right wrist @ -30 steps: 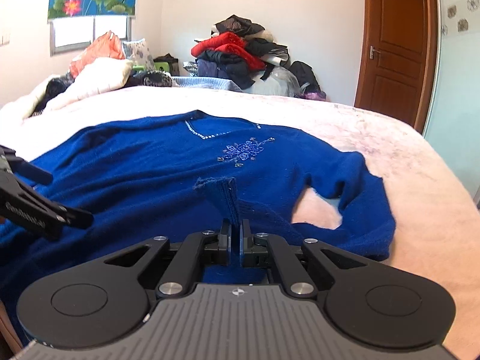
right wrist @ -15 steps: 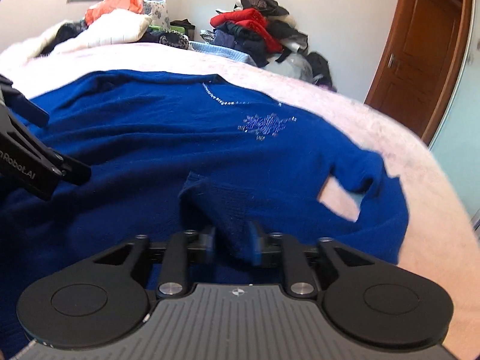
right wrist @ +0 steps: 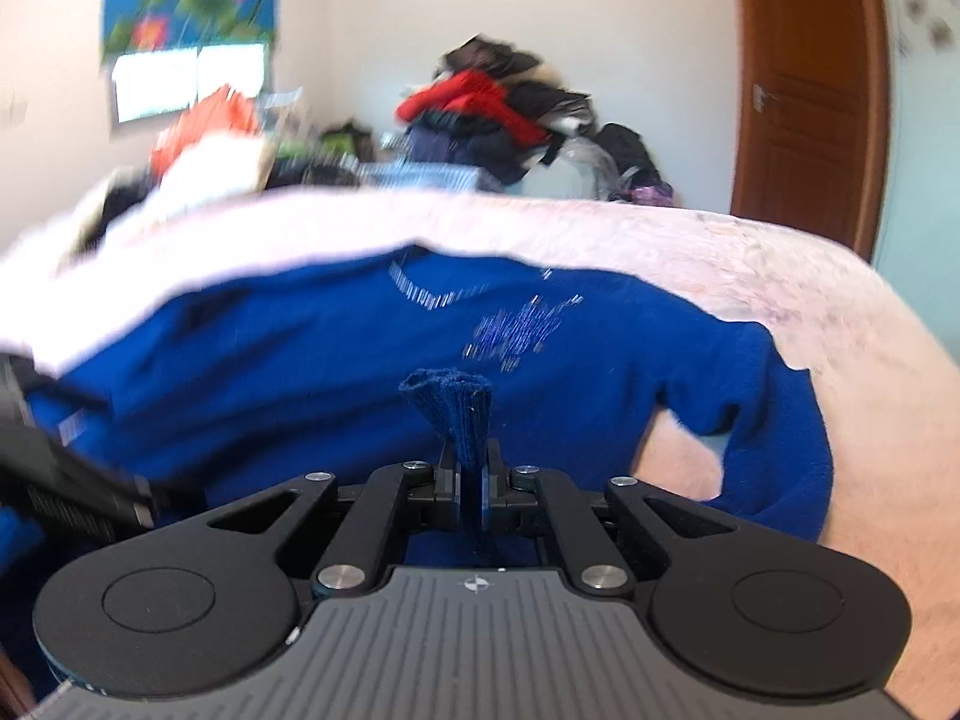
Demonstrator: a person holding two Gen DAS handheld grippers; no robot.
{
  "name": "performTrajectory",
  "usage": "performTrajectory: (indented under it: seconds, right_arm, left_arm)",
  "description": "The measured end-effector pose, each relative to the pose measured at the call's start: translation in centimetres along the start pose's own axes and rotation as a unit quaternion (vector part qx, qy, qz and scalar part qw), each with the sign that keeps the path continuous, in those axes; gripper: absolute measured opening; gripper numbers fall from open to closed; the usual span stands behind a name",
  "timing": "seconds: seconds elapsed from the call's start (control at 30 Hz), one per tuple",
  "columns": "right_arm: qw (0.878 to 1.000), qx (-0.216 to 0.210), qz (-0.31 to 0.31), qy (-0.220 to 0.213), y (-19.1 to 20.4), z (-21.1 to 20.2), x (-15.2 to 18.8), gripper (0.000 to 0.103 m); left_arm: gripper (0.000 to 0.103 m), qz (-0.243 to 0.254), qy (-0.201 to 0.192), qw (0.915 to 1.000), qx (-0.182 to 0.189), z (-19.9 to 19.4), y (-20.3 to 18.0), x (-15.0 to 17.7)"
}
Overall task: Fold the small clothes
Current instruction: 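Lower the right gripper onto the blue sweater sleeve cuff and close it, then lift the held sleeve with the right gripper and fold it across the sweater body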
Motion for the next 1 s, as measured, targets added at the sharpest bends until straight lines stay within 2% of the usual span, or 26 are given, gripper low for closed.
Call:
performTrajectory:
  seconds: [0.13,0.23,0.47,0.63,0.73,0.83,1.0]
  right_arm:
    - [0.996,-0.031,0.088,0.0,-1.8,0.1,0.3,0.007]
    - [0.995,-0.017,0.099,-0.02,-2.6,-0.3,-1.0,0.007]
    - [0.985,-0.004,0.133,-0.112,-5.9,-2.6,-7.6,0.007]
    - [0.976,-0.036,0.174,-0.123,-7.0,-2.4,-8.8,0.008]
    - [0.974,-0.049,0.19,-0.109,-6.6,-1.3,-7.8,0.008]
    - [0.975,-0.054,0.192,-0.097,-5.7,-0.2,-6.5,0.008]
    - [0.975,-0.063,0.192,-0.092,-5.4,0.5,-7.0,0.008]
  left_arm:
    - [0.103,0.001,-0.003,1.0,-0.004,0.2,0.1,-0.3]
    - [0.103,0.001,-0.001,1.0,-0.004,0.5,0.2,-0.5]
    - [0.103,-0.004,0.0,1.0,-0.003,1.1,1.2,-1.5]
    - [0.103,-0.007,-0.022,0.9997,0.002,1.8,4.2,-4.3]
    - [0.103,-0.027,-0.019,0.9994,0.007,4.3,7.1,-6.7]
    - [0.103,-0.037,0.005,0.9992,0.015,7.9,9.2,-9.0]
    - [0.103,-0.071,0.025,0.9969,0.025,13.7,11.7,-12.5]
Point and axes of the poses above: each gripper's, at about its wrist camera, not at the fingertips, and z roughly the way its jaws point, y to its left, x to its underside, the point moved 4 cm from there along z, roughly the way its jaws point, and after that the axes turned 3 degrees about x, right-handed, at the moved point
